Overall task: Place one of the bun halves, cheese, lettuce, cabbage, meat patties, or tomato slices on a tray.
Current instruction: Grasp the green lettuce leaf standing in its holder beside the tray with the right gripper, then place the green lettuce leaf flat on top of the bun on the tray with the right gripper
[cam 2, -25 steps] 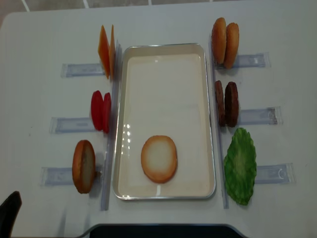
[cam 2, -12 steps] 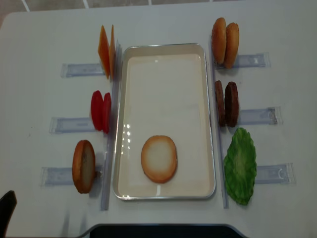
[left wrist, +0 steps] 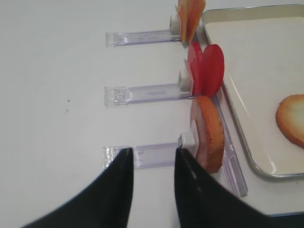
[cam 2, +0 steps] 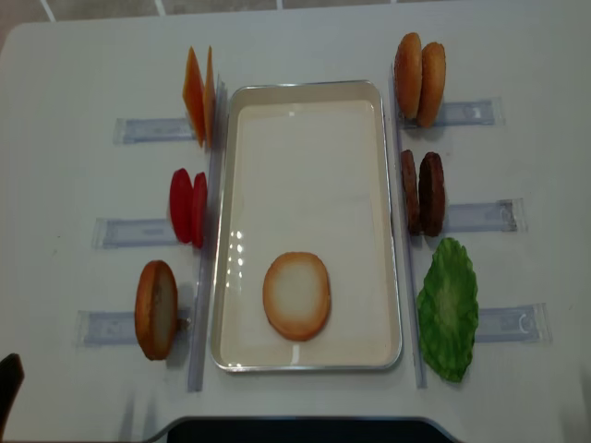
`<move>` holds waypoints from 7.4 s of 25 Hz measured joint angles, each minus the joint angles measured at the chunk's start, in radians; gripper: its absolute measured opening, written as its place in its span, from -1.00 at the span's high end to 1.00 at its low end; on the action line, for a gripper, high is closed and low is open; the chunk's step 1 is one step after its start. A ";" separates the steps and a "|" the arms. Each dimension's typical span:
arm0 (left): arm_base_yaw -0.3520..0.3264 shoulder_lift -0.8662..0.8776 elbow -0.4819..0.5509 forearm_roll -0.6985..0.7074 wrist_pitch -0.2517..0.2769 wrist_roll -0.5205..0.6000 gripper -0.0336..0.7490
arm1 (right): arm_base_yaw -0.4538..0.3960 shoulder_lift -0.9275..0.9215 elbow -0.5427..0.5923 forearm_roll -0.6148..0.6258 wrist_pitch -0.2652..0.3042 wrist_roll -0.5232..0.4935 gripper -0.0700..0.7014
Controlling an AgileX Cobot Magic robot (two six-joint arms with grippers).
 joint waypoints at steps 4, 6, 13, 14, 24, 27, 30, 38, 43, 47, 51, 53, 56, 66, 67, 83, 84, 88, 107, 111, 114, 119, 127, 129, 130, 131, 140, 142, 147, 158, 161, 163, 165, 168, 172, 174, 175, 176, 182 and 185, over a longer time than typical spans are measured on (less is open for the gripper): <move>0.000 0.000 0.000 0.000 0.000 0.000 0.35 | 0.000 0.171 -0.048 0.026 0.017 -0.040 -0.26; 0.000 0.000 0.000 0.000 0.000 0.000 0.35 | 0.000 0.263 -0.087 0.030 0.028 -0.042 -0.26; 0.000 0.000 0.000 0.000 0.000 0.000 0.35 | 0.000 0.544 -0.259 0.033 0.040 -0.049 -0.26; 0.000 0.000 0.000 0.000 -0.001 0.000 0.35 | 0.000 0.571 -0.279 0.033 0.040 -0.050 -0.26; 0.000 0.000 0.000 0.000 -0.001 0.000 0.35 | 0.000 0.744 -0.381 0.031 0.040 -0.024 -0.26; 0.000 0.000 0.000 0.000 -0.001 0.000 0.35 | 0.002 0.745 -0.381 0.033 0.040 0.013 -0.26; 0.000 0.000 0.000 0.000 -0.001 0.000 0.35 | 0.047 0.745 -0.382 0.034 0.040 0.064 -0.26; 0.000 0.000 0.000 0.000 -0.001 0.000 0.35 | 0.354 0.745 -0.382 0.030 0.032 0.294 -0.26; 0.000 0.000 0.000 0.000 -0.001 0.000 0.35 | 0.535 0.763 -0.382 -0.016 -0.022 0.448 -0.26; 0.000 0.000 0.000 0.000 -0.001 0.000 0.35 | 0.639 0.824 -0.382 -0.062 -0.041 0.525 -0.26; 0.000 0.000 0.000 0.001 -0.001 0.000 0.35 | 0.694 0.895 -0.382 -0.072 -0.070 0.564 -0.26; 0.000 0.000 0.000 0.001 -0.001 0.000 0.35 | 0.706 0.925 -0.382 -0.074 -0.087 0.570 -0.26; 0.000 0.000 0.000 0.001 -0.001 0.000 0.35 | 0.718 0.963 -0.382 -0.075 -0.105 0.578 -0.26; 0.000 0.000 0.000 0.001 -0.001 0.000 0.35 | 0.720 1.077 -0.382 -0.055 -0.044 0.583 -0.26; 0.000 0.000 0.000 0.001 -0.001 0.000 0.35 | 0.720 1.077 -0.382 -0.052 -0.044 0.583 -0.26; 0.000 0.000 0.000 0.001 -0.001 0.000 0.35 | 0.721 1.077 -0.382 -0.018 -0.043 0.583 0.54; 0.000 0.000 0.000 0.001 -0.001 0.000 0.35 | 0.721 1.077 -0.382 -0.018 -0.043 0.583 0.60; 0.000 0.000 0.000 0.001 -0.001 0.000 0.35 | 0.721 1.077 -0.382 -0.018 -0.042 0.582 0.74; 0.000 0.000 0.000 0.001 -0.001 0.000 0.35 | 0.721 1.077 -0.593 -0.026 0.042 0.576 0.74; 0.000 0.000 0.000 0.001 -0.001 0.000 0.35 | 0.721 1.077 -0.668 0.021 0.041 0.534 0.74; 0.000 0.000 0.000 0.001 -0.001 0.000 0.35 | 0.721 1.077 -0.689 0.073 0.041 0.503 0.74; 0.000 0.000 0.000 0.001 -0.001 0.000 0.35 | 0.721 1.077 -0.690 0.193 0.041 0.423 0.74; 0.000 0.000 0.000 0.001 -0.001 0.000 0.35 | 0.763 1.077 -0.690 0.276 0.002 0.342 0.74; 0.000 0.000 0.000 0.001 -0.001 0.000 0.35 | 0.806 1.077 -0.690 0.283 -0.078 0.339 0.74; 0.000 0.000 0.000 0.001 -0.001 0.000 0.35 | 0.826 1.077 -0.689 0.287 -0.124 0.339 0.74; 0.000 0.000 0.000 0.001 -0.001 0.000 0.35 | 0.841 1.077 -0.685 0.292 -0.162 0.338 0.74; 0.000 0.000 0.000 0.001 -0.001 0.000 0.35 | 0.870 1.079 -0.527 0.406 -0.500 0.306 0.74; 0.000 0.000 0.000 0.001 -0.001 0.000 0.35 | 0.870 1.082 -0.489 0.477 -0.543 0.261 0.74; 0.000 0.000 0.000 0.001 -0.001 0.000 0.35 | 0.870 1.114 -0.442 0.648 -0.592 0.122 0.74; 0.000 0.000 0.000 0.001 -0.001 0.000 0.35 | 0.890 1.293 -0.441 1.019 -0.597 -0.255 0.74; 0.000 0.000 0.000 0.001 -0.001 0.000 0.35 | 0.891 1.333 -0.441 1.038 -0.588 -0.286 0.74; 0.000 0.000 0.000 0.001 -0.001 0.000 0.35 | 0.891 1.359 -0.441 1.048 -0.585 -0.302 0.74; 0.000 0.000 0.000 0.001 -0.001 0.000 0.35 | 0.891 1.374 -0.441 1.051 -0.585 -0.310 0.74; 0.000 0.000 0.000 0.001 -0.001 0.000 0.35 | 0.891 1.389 -0.441 1.052 -0.582 -0.316 0.74; 0.000 0.000 0.000 0.001 -0.001 0.000 0.35 | 0.890 1.406 -0.441 1.041 -0.582 -0.316 0.74; 0.000 0.000 0.000 0.001 -0.001 0.000 0.35 | 0.886 1.407 -0.441 1.027 -0.579 -0.316 0.74; 0.000 0.000 0.000 0.001 -0.001 0.000 0.35 | 0.880 1.407 -0.441 1.017 -0.572 -0.313 0.74; 0.000 0.000 0.000 0.001 -0.001 0.000 0.35 | 0.876 1.407 -0.441 1.009 -0.566 -0.305 0.74; 0.000 0.000 0.000 0.001 -0.001 0.000 0.35 | 0.866 1.408 -0.441 0.896 -0.563 -0.229 0.74; 0.000 0.000 0.000 0.001 -0.001 0.000 0.35 | 0.866 1.408 -0.441 0.865 -0.564 -0.216 0.74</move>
